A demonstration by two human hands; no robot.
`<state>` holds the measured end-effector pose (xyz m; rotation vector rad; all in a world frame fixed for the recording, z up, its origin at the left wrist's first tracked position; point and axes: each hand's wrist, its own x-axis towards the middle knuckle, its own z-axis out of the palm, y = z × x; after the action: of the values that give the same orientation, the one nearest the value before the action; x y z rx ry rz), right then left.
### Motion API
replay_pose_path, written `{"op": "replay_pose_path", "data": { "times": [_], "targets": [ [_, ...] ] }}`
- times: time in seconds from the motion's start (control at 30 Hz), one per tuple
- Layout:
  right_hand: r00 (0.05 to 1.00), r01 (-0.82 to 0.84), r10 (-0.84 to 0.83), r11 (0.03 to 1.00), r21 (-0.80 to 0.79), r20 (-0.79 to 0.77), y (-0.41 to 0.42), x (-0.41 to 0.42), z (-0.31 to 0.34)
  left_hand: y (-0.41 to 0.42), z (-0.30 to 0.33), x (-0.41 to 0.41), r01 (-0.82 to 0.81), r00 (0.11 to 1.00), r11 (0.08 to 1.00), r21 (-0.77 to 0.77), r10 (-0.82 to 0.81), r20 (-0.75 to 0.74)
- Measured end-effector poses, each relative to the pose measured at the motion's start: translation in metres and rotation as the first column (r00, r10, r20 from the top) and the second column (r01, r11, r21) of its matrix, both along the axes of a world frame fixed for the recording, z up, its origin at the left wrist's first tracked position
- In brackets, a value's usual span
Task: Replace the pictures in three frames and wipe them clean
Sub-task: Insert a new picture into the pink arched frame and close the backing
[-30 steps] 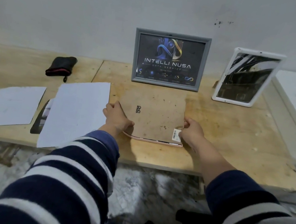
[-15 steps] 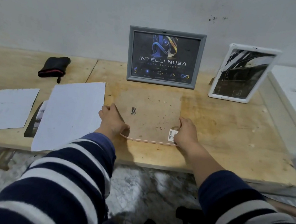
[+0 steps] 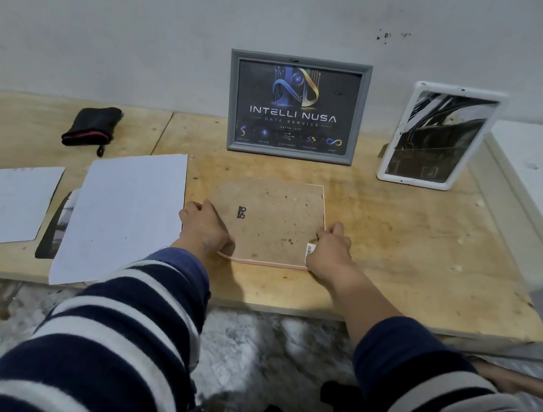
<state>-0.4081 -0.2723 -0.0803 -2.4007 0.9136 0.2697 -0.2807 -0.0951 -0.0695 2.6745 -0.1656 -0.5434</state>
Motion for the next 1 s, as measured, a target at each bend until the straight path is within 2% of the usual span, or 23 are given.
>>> {"op": "replay_pose_path", "data": {
  "times": [0.2, 0.47, 0.63, 0.7, 0.8, 0.93, 1.0],
  "targets": [
    [0.986, -0.161, 0.148, 0.966, -0.203, -0.077, -0.003, -0.003, 0.003, -0.005, 0.005, 0.004, 0.093, 0.995, 0.977, 0.194, -0.088, -0.037],
    [0.925, -0.346, 0.288, 0.909, -0.234, -0.248, -0.023, 0.011, 0.008, -0.009, 0.012, 0.016, 0.159, 0.987, 0.949, 0.272, -0.149, -0.058],
    [0.946, -0.318, 0.283, 0.906, -0.279, -0.159, -0.028, 0.029, 0.015, -0.011, 0.016, 0.029, 0.247, 0.968, 0.889, 0.385, -0.241, -0.065],
    [0.942, -0.323, 0.275, 0.900, -0.293, -0.193, -0.027, 0.038, 0.017, -0.013, 0.016, 0.034, 0.291, 0.955, 0.861, 0.416, -0.287, -0.073],
    [0.923, -0.350, 0.268, 0.882, -0.316, -0.275, -0.023, 0.052, 0.018, -0.021, 0.017, 0.044, 0.391, 0.919, 0.836, 0.385, -0.378, -0.112],
    [0.958, -0.259, 0.203, 0.914, -0.312, -0.200, -0.024, 0.072, 0.016, -0.041, 0.022, 0.054, 0.445, 0.895, 0.863, 0.238, -0.439, -0.080],
    [0.963, -0.251, 0.205, 0.919, -0.305, -0.176, -0.024, 0.080, 0.014, -0.050, 0.020, 0.055, 0.439, 0.896, 0.872, 0.217, -0.442, -0.035]
  ]
}}
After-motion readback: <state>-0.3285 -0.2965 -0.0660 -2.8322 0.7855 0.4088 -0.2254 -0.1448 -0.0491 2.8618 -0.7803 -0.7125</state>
